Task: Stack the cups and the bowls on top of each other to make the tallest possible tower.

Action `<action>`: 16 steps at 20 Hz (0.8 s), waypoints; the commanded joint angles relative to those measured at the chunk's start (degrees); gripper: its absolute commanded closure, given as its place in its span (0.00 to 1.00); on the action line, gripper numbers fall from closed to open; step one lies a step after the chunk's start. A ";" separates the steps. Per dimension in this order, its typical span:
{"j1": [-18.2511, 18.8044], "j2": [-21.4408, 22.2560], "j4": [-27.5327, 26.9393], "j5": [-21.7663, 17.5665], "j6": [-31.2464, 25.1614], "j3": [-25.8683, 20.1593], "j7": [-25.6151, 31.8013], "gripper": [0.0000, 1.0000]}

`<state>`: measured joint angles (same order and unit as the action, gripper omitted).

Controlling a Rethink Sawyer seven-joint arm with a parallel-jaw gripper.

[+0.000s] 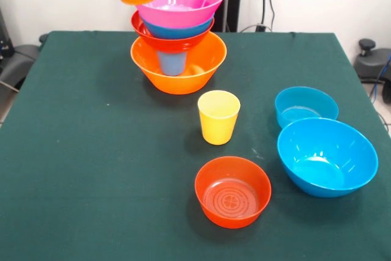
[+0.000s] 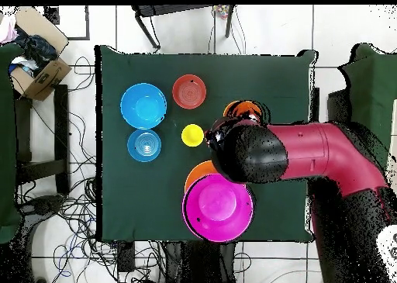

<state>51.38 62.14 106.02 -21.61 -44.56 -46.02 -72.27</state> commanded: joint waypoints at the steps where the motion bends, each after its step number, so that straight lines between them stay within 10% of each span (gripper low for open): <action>1: -1.02 1.19 8.15 1.68 2.45 3.83 -7.65 1.00; 16: -2.68 6.55 10.02 5.07 0.90 6.56 -7.57 1.00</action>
<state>51.37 67.20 109.99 -16.73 -44.52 -43.02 -72.27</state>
